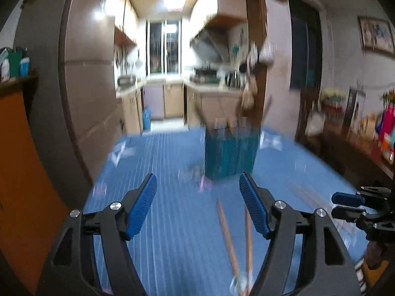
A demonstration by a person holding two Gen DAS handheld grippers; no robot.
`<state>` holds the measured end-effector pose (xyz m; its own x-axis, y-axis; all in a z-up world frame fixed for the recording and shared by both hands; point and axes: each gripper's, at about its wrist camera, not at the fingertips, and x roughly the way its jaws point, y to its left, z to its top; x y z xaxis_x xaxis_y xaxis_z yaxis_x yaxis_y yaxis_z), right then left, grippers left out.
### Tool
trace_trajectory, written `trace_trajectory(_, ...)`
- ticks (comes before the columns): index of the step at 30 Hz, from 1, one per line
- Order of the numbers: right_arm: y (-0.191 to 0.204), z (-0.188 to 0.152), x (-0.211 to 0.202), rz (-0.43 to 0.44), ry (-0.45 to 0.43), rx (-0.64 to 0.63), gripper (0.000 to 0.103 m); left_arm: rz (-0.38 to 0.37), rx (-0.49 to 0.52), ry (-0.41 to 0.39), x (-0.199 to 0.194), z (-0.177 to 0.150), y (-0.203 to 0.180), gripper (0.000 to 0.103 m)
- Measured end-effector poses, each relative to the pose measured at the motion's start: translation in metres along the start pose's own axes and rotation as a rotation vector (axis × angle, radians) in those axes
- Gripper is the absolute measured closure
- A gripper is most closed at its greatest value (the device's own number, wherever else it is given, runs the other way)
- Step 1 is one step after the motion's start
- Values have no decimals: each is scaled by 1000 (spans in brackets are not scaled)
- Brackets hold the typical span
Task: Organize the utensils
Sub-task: 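Move the left tool back and close it on a fourth chopstick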
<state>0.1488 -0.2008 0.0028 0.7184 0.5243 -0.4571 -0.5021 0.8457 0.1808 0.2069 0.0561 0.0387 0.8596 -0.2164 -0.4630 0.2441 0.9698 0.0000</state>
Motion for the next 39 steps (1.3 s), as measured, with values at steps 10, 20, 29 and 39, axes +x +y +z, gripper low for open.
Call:
trace_trajectory(10, 84, -61, 53, 51, 151, -13, 73, -8, -125, 88, 0, -55, 32, 37)
trace_trajectory(20, 94, -67, 88, -51, 215, -12, 73, -36, -132, 86, -1, -71, 34, 37)
trace_trajectory(29, 93, -67, 101, -90, 233, -27, 74, -58, -143, 78, -1, -76, 37, 37)
trace_trajectory(39, 74, -70, 88, -151, 214, -10, 75, -72, -135, 113, 3, -92, 31, 37)
